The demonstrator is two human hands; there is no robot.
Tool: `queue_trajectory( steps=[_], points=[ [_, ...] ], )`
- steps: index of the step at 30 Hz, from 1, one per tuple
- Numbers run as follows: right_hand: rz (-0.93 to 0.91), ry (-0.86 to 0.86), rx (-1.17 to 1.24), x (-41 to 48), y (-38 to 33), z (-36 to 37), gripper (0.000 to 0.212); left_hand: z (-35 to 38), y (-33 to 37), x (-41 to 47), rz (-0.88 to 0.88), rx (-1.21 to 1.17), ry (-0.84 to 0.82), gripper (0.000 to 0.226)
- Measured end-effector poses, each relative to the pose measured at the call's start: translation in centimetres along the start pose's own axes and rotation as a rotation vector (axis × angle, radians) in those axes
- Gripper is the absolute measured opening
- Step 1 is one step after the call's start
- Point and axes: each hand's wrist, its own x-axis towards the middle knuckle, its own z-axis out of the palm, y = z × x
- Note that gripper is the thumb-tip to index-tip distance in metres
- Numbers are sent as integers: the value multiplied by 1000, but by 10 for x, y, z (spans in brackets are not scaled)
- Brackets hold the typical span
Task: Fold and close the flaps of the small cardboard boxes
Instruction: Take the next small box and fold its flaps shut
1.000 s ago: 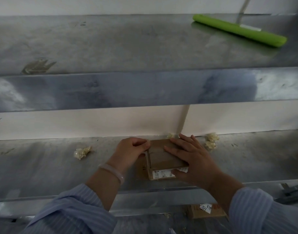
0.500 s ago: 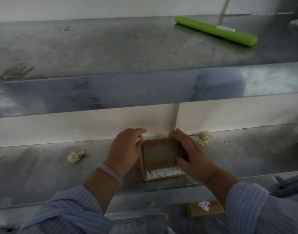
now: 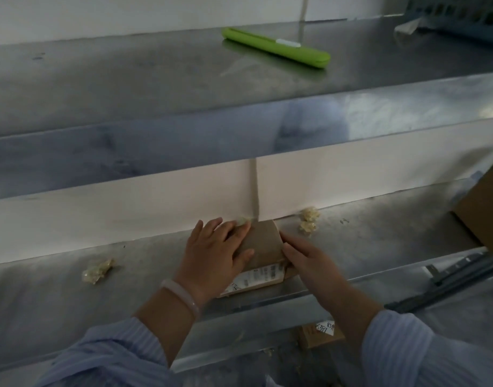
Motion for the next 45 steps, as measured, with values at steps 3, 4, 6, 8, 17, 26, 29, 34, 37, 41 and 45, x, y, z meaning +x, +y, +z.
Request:
queue_trajectory(
  steps=[3, 4, 6, 8, 17, 26, 29, 34, 37, 41, 45],
  points=[
    [31, 43, -45, 3, -3, -6, 28, 3, 3, -1, -20, -10, -2, 62],
    [59, 55, -28, 6, -5, -7, 27, 4, 4, -2, -19, -12, 3, 62],
    [133, 73, 40, 16, -7, -9, 21, 5, 4, -3, -16, -3, 12, 60],
    [167, 79, 33, 24, -10, -8, 14, 5, 4, -3, -20, 19, 30, 59],
    [291, 11, 180, 40, -20, -11, 10, 7, 25, -2, -20, -3, 158, 53],
    [260, 102, 134, 50, -31, -3, 9, 8, 23, -3, -6, -28, 182, 52],
    [266, 66, 153, 52, -30, -3, 9, 9, 23, -3, -11, -28, 195, 51],
    [183, 26, -51, 56, -29, -4, 17, 9, 24, -3, -16, -35, 218, 51],
    [103, 41, -240, 56, -33, -4, 16, 9, 25, -4, -23, -31, 214, 51],
    [161, -1, -110, 57, -28, -4, 19, 11, 23, -4, -14, -18, 203, 50],
    [289, -41, 260, 52, -24, -6, 14, 11, 22, -3, -22, -35, 196, 51]
  ],
)
